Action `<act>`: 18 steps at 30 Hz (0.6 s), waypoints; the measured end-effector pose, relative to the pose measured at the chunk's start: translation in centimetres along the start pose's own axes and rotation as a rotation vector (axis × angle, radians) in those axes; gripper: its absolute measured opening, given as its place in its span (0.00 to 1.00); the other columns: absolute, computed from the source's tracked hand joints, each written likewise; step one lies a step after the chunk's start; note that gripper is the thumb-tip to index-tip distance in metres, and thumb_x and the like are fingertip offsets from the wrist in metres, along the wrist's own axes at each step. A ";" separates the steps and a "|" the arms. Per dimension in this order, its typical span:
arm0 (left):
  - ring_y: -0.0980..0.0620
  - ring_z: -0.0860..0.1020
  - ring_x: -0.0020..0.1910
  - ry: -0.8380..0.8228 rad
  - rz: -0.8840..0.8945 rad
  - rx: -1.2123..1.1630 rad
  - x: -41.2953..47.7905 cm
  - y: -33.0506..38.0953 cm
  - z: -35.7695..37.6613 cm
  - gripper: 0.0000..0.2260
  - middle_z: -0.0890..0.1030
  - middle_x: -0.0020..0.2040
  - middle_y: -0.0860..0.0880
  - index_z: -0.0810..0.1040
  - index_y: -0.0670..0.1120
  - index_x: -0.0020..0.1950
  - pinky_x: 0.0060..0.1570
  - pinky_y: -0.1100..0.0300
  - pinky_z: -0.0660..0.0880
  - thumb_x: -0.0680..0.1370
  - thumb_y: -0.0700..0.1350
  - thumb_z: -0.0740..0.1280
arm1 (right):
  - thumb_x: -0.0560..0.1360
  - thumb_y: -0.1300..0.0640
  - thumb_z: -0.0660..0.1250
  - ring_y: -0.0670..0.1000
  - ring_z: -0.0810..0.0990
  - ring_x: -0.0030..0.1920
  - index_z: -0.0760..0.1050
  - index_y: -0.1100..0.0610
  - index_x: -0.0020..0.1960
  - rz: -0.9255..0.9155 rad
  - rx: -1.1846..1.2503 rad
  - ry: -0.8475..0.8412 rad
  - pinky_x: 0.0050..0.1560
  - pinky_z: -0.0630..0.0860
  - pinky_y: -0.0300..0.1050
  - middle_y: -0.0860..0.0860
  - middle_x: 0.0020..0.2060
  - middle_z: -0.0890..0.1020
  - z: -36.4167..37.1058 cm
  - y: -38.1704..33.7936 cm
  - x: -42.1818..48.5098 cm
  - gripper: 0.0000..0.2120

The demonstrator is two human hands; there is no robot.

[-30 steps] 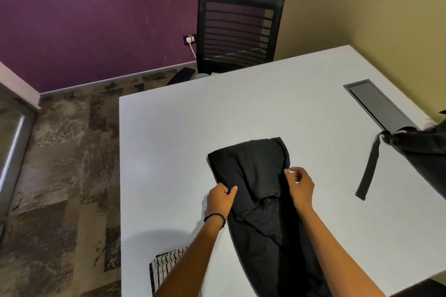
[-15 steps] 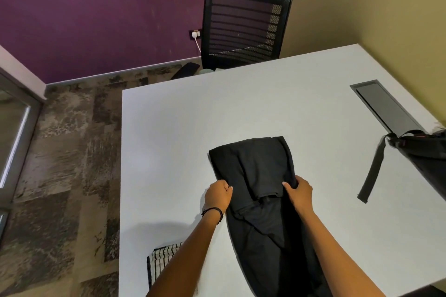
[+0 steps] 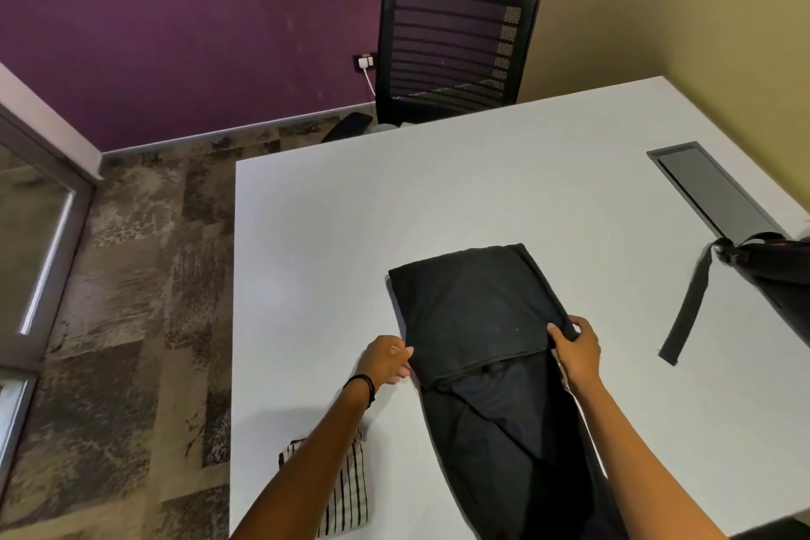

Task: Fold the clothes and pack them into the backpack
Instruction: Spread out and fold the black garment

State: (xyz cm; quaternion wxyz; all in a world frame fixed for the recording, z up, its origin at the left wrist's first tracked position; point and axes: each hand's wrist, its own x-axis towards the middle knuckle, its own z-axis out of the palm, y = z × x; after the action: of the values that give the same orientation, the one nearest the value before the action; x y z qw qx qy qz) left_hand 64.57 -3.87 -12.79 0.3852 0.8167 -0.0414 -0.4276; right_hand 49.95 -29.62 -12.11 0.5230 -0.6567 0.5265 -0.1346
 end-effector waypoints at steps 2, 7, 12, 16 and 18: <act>0.47 0.77 0.38 0.015 -0.004 -0.022 -0.1 0.4 0.4 0.10 0.78 0.43 0.40 0.71 0.44 0.41 0.38 0.62 0.75 0.81 0.47 0.60 | 0.77 0.57 0.64 0.54 0.75 0.48 0.71 0.61 0.59 -0.041 0.034 0.024 0.47 0.70 0.43 0.54 0.51 0.76 0.0 -0.3 -0.3 0.13; 0.48 0.77 0.52 -0.191 0.016 -0.091 -1.0 1.1 1.4 0.18 0.73 0.56 0.50 0.66 0.46 0.65 0.38 0.65 0.78 0.78 0.47 0.66 | 0.81 0.56 0.54 0.49 0.72 0.41 0.73 0.59 0.46 -0.089 0.063 0.013 0.45 0.68 0.43 0.51 0.40 0.76 0.2 -0.3 -0.3 0.12; 0.46 0.75 0.56 -0.192 0.088 0.082 -0.7 0.5 0.8 0.22 0.74 0.63 0.46 0.66 0.41 0.69 0.47 0.63 0.78 0.77 0.43 0.67 | 0.77 0.61 0.56 0.50 0.62 0.31 0.59 0.56 0.31 -0.020 0.043 0.027 0.28 0.61 0.38 0.54 0.28 0.64 -0.2 0.1 -0.1 0.16; 0.43 0.77 0.56 -0.166 0.042 0.177 -0.2 -0.4 0.1 0.24 0.74 0.64 0.44 0.66 0.43 0.69 0.52 0.55 0.79 0.76 0.47 0.68 | 0.77 0.60 0.58 0.53 0.65 0.31 0.61 0.58 0.29 -0.040 -0.262 -0.059 0.31 0.59 0.45 0.53 0.25 0.67 -0.9 0.9 0.2 0.17; 0.48 0.79 0.48 -0.196 0.003 0.159 0.0 -0.2 0.1 0.20 0.76 0.59 0.45 0.67 0.46 0.64 0.44 0.61 0.78 0.77 0.52 0.66 | 0.78 0.58 0.58 0.55 0.72 0.36 0.68 0.59 0.33 -0.053 -0.280 -0.025 0.35 0.65 0.45 0.53 0.31 0.73 -0.9 0.7 0.6 0.14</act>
State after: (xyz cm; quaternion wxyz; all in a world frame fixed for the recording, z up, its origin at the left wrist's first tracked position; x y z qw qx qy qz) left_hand 64.48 -3.78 -12.89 0.3138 0.7991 -0.1136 -0.5001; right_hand 49.14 -30.55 -12.49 0.4289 -0.7386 0.5160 -0.0655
